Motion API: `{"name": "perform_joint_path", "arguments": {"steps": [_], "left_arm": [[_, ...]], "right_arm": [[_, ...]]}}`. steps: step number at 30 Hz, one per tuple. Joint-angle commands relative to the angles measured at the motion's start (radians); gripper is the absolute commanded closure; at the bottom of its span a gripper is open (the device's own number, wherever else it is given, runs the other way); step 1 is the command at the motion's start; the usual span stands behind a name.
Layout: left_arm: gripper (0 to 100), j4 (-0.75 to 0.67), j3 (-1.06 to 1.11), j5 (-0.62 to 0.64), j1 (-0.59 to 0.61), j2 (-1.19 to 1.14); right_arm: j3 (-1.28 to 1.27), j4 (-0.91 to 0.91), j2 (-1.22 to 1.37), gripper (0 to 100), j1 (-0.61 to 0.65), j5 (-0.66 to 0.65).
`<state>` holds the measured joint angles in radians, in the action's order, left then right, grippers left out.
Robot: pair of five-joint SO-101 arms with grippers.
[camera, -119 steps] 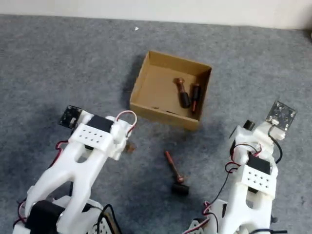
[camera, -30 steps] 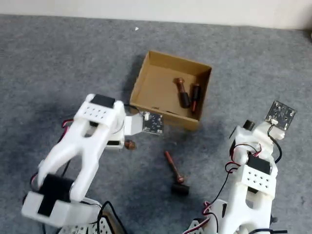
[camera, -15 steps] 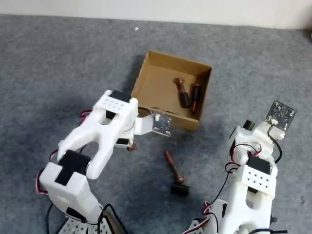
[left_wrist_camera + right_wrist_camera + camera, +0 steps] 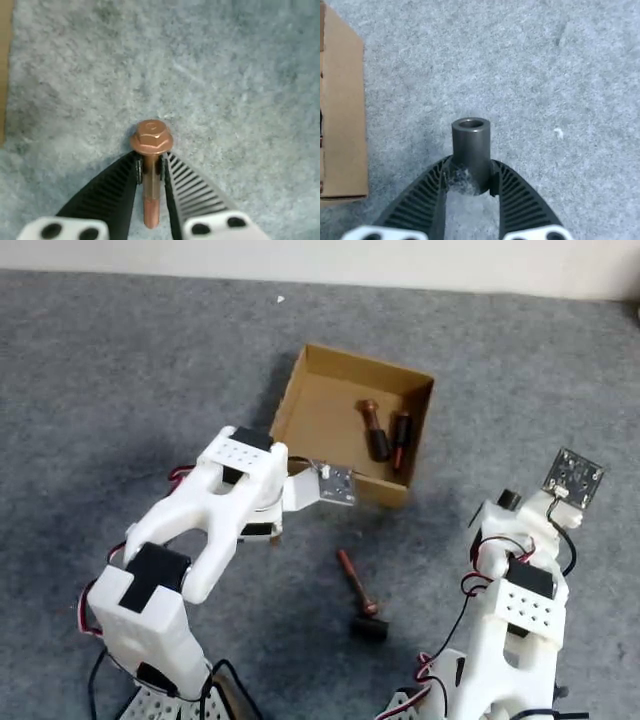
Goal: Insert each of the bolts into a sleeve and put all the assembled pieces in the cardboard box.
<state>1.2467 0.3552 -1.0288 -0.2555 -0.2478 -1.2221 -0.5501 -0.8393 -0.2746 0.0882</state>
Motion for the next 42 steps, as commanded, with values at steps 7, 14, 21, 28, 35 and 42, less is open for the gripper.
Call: {"name": "perform_joint_path", "arguments": {"steps": [7, 14, 21, 28, 35, 42], "left_arm": [[100, 0.051, 0.104, 0.215, -0.004, 0.503], [100, 0.057, 0.228, 0.450, 0.001, 0.842], [100, 0.051, 0.278, 0.687, 0.056, 1.101], [100, 0.054, 0.280, 0.898, 0.076, 1.257], [100, 0.009, 0.280, 1.119, 0.070, 1.366], [100, -0.110, 0.280, 1.263, 0.070, 1.492]], "right_arm": [[0.005, 0.031, -0.038, 99.1, -0.004, -0.012], [0.016, -0.114, -0.147, 99.2, -0.004, -0.012], [0.005, -0.208, -0.526, 99.2, 0.163, -0.112], [0.005, -0.272, -0.740, 99.3, 0.383, -0.124], [0.008, -0.266, -0.808, 99.2, 0.579, -0.124], [-0.004, -0.174, -0.854, 99.0, 0.791, -0.124]]}}
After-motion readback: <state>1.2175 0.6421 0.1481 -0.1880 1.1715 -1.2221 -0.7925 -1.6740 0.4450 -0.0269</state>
